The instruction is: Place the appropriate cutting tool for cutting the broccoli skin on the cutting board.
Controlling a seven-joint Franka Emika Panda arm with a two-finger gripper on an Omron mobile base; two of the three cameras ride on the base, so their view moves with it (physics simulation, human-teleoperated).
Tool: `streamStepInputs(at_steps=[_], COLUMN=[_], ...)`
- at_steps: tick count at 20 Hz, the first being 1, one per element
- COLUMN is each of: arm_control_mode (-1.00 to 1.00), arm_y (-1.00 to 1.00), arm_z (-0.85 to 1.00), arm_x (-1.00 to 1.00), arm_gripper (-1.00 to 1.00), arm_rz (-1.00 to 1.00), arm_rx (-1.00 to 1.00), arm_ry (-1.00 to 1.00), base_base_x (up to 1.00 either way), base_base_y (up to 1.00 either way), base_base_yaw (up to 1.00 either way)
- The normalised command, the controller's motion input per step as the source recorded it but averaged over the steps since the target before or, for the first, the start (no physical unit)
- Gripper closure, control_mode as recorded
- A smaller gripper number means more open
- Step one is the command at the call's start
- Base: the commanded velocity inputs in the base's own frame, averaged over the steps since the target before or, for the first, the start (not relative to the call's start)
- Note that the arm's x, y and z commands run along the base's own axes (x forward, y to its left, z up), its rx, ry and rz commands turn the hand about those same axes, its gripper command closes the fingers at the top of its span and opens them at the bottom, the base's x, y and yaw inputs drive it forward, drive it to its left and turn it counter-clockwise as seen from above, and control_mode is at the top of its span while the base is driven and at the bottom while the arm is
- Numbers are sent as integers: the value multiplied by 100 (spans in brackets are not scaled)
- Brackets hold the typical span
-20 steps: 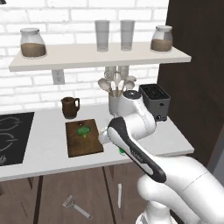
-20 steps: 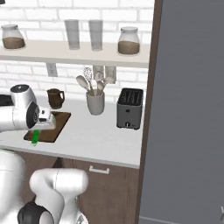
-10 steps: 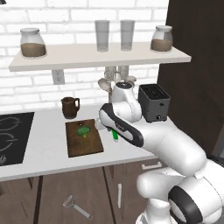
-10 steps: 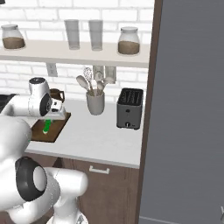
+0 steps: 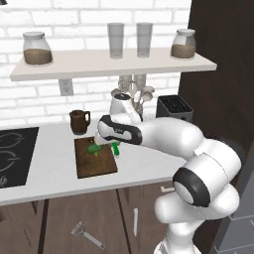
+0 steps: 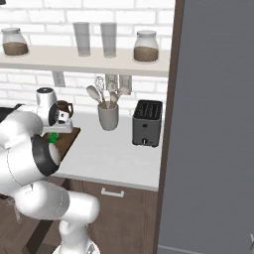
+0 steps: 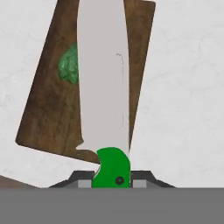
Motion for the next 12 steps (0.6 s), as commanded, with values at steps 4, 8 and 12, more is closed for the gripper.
streamStepInputs(at_steps=[4,8,12], arm_control_mode=[-100,-100,-100], arm_y=[37,19,9], arm_z=[-28,-21,-23], arm_x=[32,0,0], arm_gripper=[100,100,100], arm_rz=[0,0,0], arm_rx=[0,0,0], arm_ry=[0,0,0], base_base_x=[0,0,0], base_base_y=[0,0,0], base_base_yaw=[0,0,0])
